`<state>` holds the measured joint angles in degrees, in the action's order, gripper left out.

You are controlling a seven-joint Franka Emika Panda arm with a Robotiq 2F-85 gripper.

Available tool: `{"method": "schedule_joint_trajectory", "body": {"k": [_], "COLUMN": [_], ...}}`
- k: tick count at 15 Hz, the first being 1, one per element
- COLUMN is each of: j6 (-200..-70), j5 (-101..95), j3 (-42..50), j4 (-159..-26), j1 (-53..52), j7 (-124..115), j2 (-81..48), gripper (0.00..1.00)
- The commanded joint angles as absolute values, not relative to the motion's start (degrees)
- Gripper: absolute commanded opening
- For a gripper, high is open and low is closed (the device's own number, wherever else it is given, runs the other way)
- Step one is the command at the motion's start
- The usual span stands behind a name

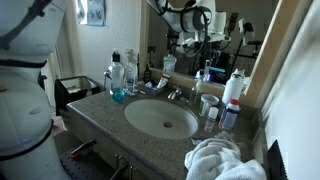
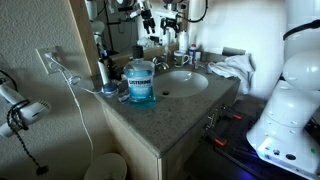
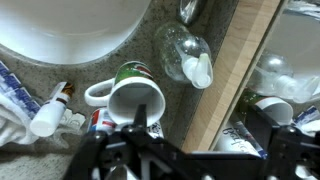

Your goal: Move the colourless bottle towards the mirror

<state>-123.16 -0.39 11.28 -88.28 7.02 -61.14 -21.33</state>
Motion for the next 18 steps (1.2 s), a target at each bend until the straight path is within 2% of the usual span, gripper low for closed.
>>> {"method": "schedule_joint_trajectory", "body": {"k": [1, 9, 18], "j6": [-119.4, -113.1, -109.5], "j5": [0.9, 0.5, -1.6], "j3": [11.4, 10.3, 8.4], "j4": [-93.2, -104.7, -113.8], "j1": [7.3, 7.3, 8.4], "j7": [-60.2, -58.7, -62.6], "j2": [-13.8, 2.5, 12.6], "gripper": [1.0, 1.0, 1.0]}}
